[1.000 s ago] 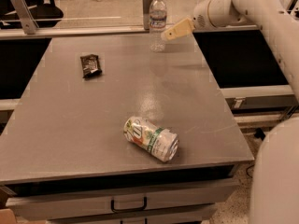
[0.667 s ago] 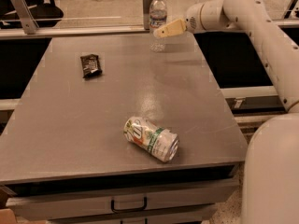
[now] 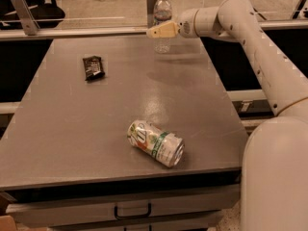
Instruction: Pick water bottle
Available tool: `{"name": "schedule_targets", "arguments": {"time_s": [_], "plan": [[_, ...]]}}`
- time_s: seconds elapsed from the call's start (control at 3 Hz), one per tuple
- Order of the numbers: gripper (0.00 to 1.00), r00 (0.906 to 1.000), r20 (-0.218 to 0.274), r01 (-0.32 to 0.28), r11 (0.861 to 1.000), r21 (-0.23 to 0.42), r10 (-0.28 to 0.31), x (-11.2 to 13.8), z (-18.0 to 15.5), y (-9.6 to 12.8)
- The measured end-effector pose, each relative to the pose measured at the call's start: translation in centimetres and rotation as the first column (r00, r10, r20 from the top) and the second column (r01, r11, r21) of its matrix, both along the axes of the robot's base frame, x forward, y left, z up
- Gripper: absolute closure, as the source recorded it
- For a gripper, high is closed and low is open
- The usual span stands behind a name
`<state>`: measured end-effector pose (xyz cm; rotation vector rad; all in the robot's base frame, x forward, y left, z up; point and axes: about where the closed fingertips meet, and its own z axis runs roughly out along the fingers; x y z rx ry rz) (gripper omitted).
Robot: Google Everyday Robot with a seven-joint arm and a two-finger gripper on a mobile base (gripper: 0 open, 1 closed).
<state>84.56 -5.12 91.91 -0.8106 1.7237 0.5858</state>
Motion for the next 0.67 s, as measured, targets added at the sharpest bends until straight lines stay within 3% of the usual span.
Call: {"name": "schedule_targets", "arguments": {"time_s": [0.33,0.67], "plan": [[0.41,0.9993,0.011,-0.037,0.998,0.042,0.036,0.09,0.24,1.56],[0.64,0.9989,0.024,-0.042,0.997,0.070,0.040,0.08,0.78,1.44]]}}
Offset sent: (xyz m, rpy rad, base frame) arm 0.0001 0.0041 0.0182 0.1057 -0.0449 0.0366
